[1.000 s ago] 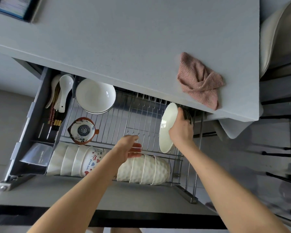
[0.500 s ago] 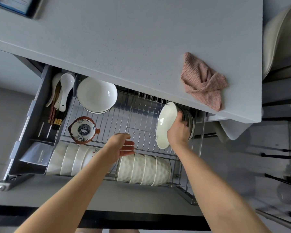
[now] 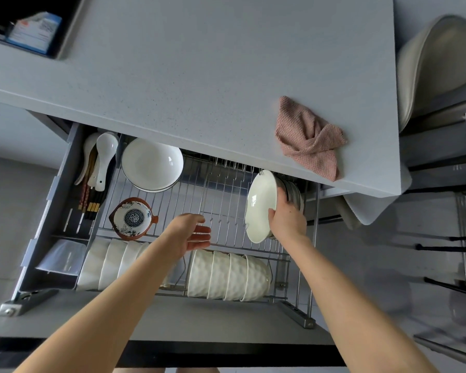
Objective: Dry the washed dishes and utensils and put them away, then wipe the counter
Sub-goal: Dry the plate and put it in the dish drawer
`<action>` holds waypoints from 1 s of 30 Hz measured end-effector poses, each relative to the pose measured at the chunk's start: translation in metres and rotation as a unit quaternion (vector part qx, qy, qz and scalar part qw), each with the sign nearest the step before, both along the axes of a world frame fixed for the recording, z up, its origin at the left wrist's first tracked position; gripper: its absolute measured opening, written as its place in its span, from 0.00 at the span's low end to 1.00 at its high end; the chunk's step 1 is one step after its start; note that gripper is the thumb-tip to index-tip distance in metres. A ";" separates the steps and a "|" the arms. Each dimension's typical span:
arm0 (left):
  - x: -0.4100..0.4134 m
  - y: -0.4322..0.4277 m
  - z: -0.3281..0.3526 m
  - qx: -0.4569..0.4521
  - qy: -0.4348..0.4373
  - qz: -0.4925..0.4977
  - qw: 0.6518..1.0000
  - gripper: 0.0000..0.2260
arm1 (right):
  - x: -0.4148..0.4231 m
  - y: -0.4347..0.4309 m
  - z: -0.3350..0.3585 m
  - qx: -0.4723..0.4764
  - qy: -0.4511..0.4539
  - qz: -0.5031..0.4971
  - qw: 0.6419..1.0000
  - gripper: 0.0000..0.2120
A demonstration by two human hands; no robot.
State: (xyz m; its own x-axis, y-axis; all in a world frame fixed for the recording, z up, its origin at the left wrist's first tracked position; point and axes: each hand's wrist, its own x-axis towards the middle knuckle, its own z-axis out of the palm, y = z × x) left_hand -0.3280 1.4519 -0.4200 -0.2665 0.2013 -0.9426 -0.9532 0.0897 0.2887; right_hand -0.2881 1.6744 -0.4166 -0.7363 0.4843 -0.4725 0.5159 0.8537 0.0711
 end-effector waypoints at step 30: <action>0.084 -0.232 0.215 -0.134 0.393 0.163 0.895 0.24 | -0.057 -0.302 0.233 -0.508 0.262 0.220 0.790 0.09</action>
State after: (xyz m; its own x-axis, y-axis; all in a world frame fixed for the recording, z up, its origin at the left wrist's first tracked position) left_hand -0.2437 1.2204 -0.2047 -0.8718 -0.2133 -0.4411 -0.4537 0.0114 0.8911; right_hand -0.3454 1.3728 -0.1841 -0.9516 -0.3062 -0.0275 -0.1148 0.4369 -0.8922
